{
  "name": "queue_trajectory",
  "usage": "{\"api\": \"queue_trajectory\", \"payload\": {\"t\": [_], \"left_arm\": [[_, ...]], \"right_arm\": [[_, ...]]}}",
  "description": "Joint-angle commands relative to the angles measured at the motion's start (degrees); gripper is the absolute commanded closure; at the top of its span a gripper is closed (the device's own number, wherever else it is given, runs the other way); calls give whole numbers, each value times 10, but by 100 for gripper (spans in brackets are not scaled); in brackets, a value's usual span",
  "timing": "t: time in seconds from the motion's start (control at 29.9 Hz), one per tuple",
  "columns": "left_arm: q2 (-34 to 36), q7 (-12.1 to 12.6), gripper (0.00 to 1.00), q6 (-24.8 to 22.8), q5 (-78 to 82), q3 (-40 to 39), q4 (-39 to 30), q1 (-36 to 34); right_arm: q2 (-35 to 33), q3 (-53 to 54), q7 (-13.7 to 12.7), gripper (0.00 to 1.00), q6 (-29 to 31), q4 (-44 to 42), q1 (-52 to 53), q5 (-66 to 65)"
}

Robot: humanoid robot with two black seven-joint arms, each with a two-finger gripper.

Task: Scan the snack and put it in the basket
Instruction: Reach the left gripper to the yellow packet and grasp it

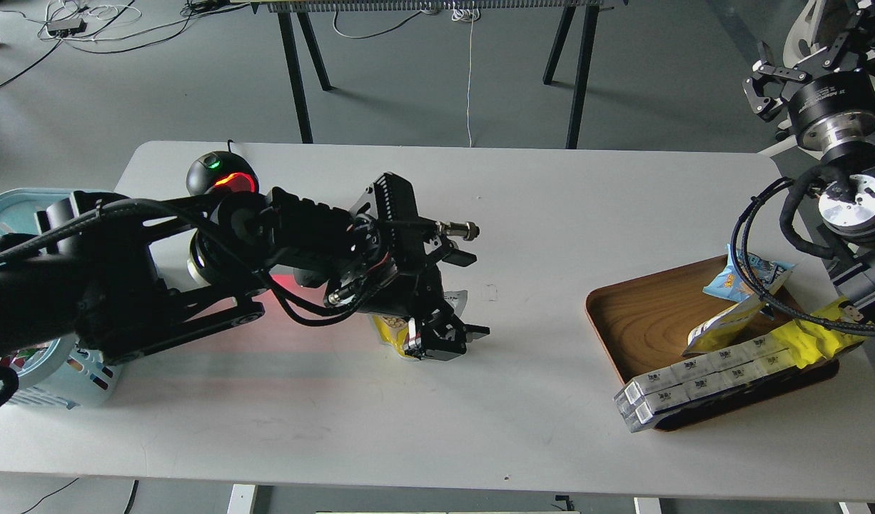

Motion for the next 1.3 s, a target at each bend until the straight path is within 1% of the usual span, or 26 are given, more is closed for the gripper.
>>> {"api": "queue_trajectory", "payload": {"t": [0.0,0.07,0.2,0.3,0.4,0.57,0.6,0.67,0.77,1.07,1.27], "left_arm": [[7,-1,9,0,0,4,1,0],[22,-3,9,0,0,4,-3,0],[67,-5,10,0,0,11,-23,3],[72,-5,16,0,0,23,-26,2],[75,-5,18,0,0,25,-26,3],[77,-5,22,0,0,33,-21,1],[77,-5,25,0,0,32,-21,-1],[82,-5,35,0,0,32,-21,-4],[92,-5,40,0,0,32,-20,-6],[90,-6,62,0,0,34,-11,3],[89,-3,85,0,0,33,-9,2]], "right_arm": [[-6,-3,1,2,-3,32,-3,0],[-10,-1,1,2,-4,48,-5,0],[-17,-1,0,2,-5,51,-9,0],[-24,1,-1,1,14,53,-12,0],[-25,5,1,1,60,53,-22,1],[-23,8,1,1,60,53,-32,1],[-20,8,2,1,60,53,-36,1],[-17,7,3,1,60,53,-39,1],[-15,7,6,1,60,56,-39,1],[-28,8,6,1,60,82,-39,1],[-46,10,6,1,60,86,-40,1]]}}
